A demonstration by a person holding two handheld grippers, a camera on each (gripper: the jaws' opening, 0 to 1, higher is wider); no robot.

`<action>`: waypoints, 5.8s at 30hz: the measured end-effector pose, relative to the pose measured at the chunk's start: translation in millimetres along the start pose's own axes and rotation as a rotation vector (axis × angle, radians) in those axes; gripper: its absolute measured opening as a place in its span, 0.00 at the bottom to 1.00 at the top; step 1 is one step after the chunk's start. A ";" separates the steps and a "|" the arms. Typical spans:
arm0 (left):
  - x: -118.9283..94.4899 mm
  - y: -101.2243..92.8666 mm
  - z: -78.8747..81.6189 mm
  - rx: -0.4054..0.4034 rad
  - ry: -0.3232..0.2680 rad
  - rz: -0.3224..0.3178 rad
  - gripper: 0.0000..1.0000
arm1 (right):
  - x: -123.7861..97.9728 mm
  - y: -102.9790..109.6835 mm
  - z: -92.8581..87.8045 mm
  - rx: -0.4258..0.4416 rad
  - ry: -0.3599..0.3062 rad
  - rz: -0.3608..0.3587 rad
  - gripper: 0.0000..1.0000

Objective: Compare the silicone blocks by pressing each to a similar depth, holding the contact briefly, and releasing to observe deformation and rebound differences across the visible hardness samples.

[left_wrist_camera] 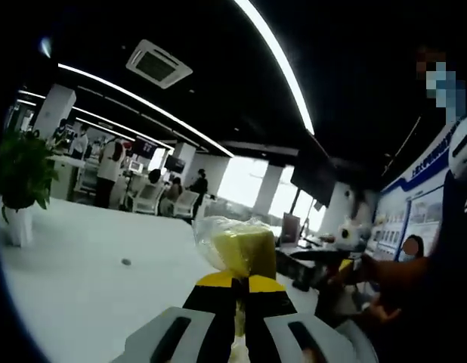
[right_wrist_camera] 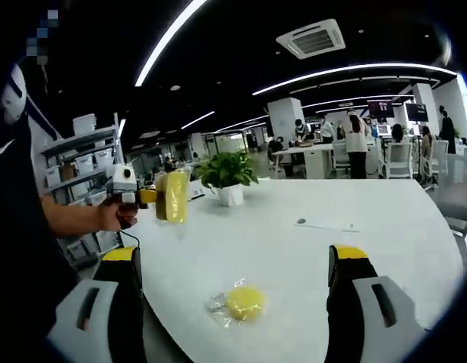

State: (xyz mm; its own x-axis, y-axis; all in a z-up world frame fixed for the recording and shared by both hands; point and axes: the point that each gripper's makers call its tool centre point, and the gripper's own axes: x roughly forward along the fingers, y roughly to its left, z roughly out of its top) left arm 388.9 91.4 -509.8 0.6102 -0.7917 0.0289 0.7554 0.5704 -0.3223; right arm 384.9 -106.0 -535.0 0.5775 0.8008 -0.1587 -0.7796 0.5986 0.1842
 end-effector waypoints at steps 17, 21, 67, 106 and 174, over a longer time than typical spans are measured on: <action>13.5 -51.5 4.4 -0.002 0.004 -0.132 0.00 | 40.6 68.2 26.4 0.002 -0.029 0.259 0.76; 17.4 -60.4 2.7 -0.029 0.005 -0.167 0.01 | 44.1 82.0 33.9 0.034 -0.053 0.317 0.67; 21.7 -87.4 -10.8 -0.040 0.048 -0.232 0.01 | 52.7 110.0 27.8 0.094 -0.062 0.429 0.12; 17.6 -74.9 -10.1 -0.003 0.033 -0.179 0.01 | 64.2 112.3 26.2 0.051 -0.018 0.425 0.00; 15.3 -69.1 24.6 0.023 0.010 -0.172 0.01 | 57.0 74.4 56.1 -0.053 -0.189 0.212 0.97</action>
State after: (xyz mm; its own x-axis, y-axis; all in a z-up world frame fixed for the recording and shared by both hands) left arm 352.0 45.3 -463.7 0.4689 -0.8803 0.0721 0.8539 0.4309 -0.2919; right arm 373.4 -14.8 -475.9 0.4317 0.8998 0.0625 -0.8962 0.4201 0.1423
